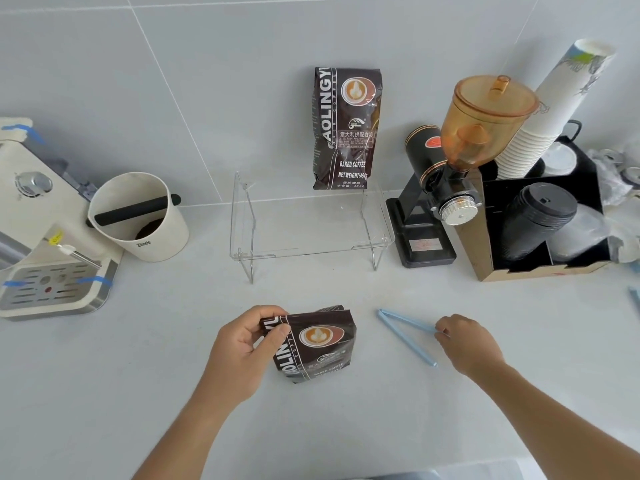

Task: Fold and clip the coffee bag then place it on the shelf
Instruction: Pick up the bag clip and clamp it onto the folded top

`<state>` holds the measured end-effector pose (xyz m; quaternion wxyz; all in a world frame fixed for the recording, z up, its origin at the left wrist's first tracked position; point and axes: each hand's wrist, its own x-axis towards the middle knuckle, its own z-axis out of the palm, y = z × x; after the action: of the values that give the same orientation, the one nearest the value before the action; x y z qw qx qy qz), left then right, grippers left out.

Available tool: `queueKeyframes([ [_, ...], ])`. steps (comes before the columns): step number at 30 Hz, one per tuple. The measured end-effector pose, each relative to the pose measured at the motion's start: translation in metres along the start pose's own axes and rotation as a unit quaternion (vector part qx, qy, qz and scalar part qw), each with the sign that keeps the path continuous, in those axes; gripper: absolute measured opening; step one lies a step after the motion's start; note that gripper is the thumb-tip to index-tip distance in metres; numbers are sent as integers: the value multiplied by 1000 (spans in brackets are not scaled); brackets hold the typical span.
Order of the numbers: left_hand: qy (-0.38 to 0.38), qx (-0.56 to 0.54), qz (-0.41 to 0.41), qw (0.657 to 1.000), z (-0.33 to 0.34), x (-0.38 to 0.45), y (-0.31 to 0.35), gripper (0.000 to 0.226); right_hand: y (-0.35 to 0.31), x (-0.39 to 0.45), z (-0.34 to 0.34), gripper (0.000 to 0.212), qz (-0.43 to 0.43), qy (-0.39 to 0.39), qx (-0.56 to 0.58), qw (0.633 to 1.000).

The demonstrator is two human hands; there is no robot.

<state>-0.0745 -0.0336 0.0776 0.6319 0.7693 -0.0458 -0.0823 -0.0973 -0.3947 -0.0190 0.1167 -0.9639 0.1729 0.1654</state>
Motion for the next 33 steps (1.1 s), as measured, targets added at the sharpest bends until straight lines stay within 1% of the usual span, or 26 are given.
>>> queueKeyframes([
  [3,-13,-1,0,1000,1,-1,1,21,-4,-5,-5,18,-5,3,27,1000],
  [8,-39,-3,3,999,-1,0,3,21,-19,-15,-28,15,-60,43,85,994],
  [12,-58,11,11,998,-6,-1,6,22,-35,-28,-56,9,-120,114,160,973],
  [16,-38,-7,7,999,-10,8,8,21,-57,-43,-86,11,-161,168,195,953],
  [19,-40,-35,-9,999,-11,17,13,33,-77,-53,-108,10,-194,189,234,934],
  [21,-36,-44,-16,998,-9,24,16,31,-90,-59,-121,11,-230,198,250,920],
  [24,-24,-81,-25,996,-6,31,18,27,-107,-63,-133,13,-295,216,239,900],
  [28,-25,-118,-40,992,-2,35,20,46,-123,-59,-136,11,-331,192,203,901],
  [31,-33,-110,-20,993,-2,35,19,59,-135,-56,-135,9,-369,184,158,897],
  [33,-35,-86,-12,996,-5,34,20,65,-144,-55,-134,8,-388,171,138,895],
])
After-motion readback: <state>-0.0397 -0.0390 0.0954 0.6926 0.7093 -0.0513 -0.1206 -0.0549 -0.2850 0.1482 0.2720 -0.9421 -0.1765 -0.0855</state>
